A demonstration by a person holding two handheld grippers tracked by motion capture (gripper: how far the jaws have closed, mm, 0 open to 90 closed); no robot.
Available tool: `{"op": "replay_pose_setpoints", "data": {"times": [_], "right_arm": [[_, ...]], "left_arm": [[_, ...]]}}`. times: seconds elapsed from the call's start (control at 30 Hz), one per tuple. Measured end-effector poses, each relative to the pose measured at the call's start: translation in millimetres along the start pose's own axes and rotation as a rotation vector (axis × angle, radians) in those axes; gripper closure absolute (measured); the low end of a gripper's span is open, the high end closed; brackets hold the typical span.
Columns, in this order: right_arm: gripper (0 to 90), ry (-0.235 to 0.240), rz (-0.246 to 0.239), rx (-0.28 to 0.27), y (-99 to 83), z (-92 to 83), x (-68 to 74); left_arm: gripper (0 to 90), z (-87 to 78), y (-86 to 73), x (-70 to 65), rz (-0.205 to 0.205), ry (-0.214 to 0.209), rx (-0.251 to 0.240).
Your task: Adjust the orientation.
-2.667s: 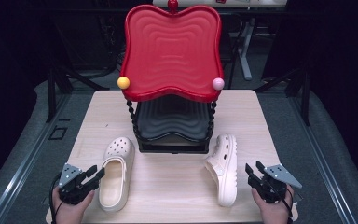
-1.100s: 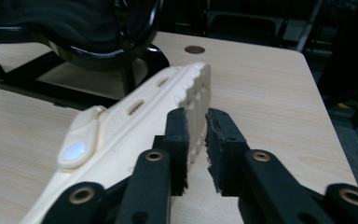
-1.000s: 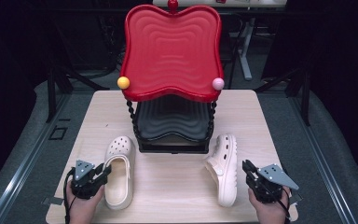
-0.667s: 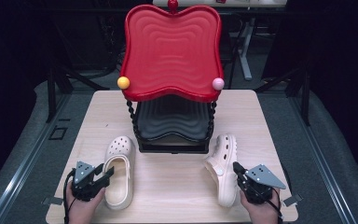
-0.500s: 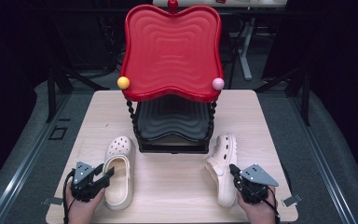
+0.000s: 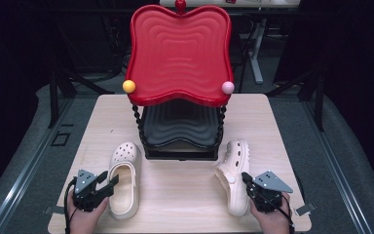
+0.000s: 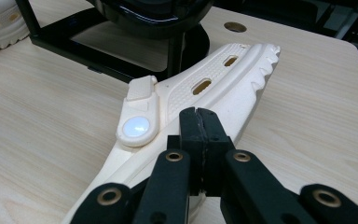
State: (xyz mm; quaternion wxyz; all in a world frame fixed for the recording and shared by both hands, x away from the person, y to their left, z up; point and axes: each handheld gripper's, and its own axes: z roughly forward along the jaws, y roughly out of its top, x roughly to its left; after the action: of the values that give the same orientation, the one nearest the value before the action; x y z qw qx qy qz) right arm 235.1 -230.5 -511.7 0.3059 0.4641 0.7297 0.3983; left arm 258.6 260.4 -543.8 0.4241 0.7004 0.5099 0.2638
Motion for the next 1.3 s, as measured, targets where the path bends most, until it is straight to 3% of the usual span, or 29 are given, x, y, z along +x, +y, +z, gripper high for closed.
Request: {"op": "replay_pose_setpoints", "data": {"times": [0.47, 0.63, 0.73, 0.8, 0.87, 1.03, 1.13, 1.17, 1.23, 1.3], "right_arm": [[90.0, -0.064, 0.111, 0.013, -7.9, -8.9, -32.0], [90.0, -0.081, 0.176, 0.024, -13.2, -9.5, -46.6], [90.0, -0.056, 0.257, 0.03, -16.6, -9.8, -57.3], [90.0, -0.056, 0.271, 0.034, -17.8, -9.9, -60.0], [90.0, -0.075, 0.289, 0.053, -21.2, -8.8, -67.0], [90.0, -0.07, 0.372, 0.088, -30.1, 0.6, -80.4], [90.0, -0.055, 0.402, 0.152, -36.5, 7.9, -89.6], [90.0, -0.045, 0.424, 0.149, -39.1, 12.9, -89.8], [90.0, -0.061, 0.42, 0.204, -42.2, 18.3, -90.9], [90.0, -0.024, 0.444, 0.218, -44.8, 22.0, -92.8]], "left_arm": [[54.4, -0.2, 0.1, 1.2, 0.002, 0.006, 0.002], [54.4, -0.4, 0.1, 1.4, 0.001, 0.005, 0.001], [54.4, 0.3, 0.0, 1.0, 0.004, 0.002, 0.003], [54.5, 0.5, 0.0, 0.8, 0.004, 0.002, 0.003], [54.5, 0.5, 0.1, 0.7, 0.004, 0.001, 0.002], [54.5, 0.8, 0.3, 0.8, 0.006, 0.001, 0.005], [54.5, 0.4, 0.3, 0.8, 0.007, 0.002, 0.002], [54.5, 0.3, 0.3, 1.0, 0.007, 0.002, 0.002], [54.5, 0.3, 0.3, 1.2, 0.006, 0.003, 0.0], [54.4, 0.0, 0.4, 1.4, 0.007, 0.003, -0.001]]}}
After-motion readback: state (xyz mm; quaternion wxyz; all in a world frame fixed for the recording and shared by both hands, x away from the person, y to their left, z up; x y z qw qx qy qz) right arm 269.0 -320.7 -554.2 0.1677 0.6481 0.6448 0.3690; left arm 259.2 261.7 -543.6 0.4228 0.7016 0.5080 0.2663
